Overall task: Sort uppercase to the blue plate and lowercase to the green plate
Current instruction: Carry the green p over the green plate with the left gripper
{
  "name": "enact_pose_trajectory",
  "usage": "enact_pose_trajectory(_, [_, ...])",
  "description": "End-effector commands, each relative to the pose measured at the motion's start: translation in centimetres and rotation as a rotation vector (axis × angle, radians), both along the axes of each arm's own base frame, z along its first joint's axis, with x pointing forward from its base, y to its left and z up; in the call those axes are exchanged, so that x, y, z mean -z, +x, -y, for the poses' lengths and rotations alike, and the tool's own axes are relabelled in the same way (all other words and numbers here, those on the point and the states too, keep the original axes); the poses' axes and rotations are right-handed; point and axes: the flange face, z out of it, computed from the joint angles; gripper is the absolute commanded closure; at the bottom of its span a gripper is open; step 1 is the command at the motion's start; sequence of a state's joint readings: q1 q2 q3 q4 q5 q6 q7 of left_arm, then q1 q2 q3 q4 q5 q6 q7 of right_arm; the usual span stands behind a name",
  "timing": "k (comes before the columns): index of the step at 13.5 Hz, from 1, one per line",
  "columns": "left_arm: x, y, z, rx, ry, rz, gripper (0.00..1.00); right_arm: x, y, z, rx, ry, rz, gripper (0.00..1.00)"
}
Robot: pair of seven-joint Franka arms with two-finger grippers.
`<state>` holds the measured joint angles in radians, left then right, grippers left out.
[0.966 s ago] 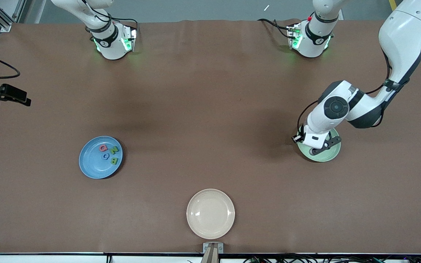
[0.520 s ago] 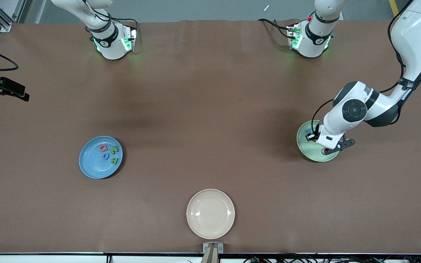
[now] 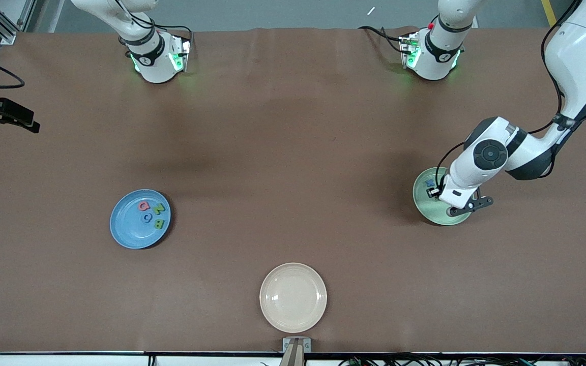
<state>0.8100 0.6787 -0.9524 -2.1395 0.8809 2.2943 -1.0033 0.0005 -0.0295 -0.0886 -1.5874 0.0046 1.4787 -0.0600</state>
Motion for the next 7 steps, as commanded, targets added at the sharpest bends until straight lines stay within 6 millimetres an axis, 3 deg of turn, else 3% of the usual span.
enact_pose_trajectory(1, [0.24, 0.53, -0.16, 0.006, -0.007, 0.025, 0.95, -0.52, -1.11, -0.24, 0.004, -0.011, 0.014, 0.00])
enact_pose_trajectory(7, [0.90, 0.80, -0.50, -0.001, -0.031, 0.033, 0.90, -1.28, -1.70, -0.16, 0.006, -0.011, 0.023, 0.00])
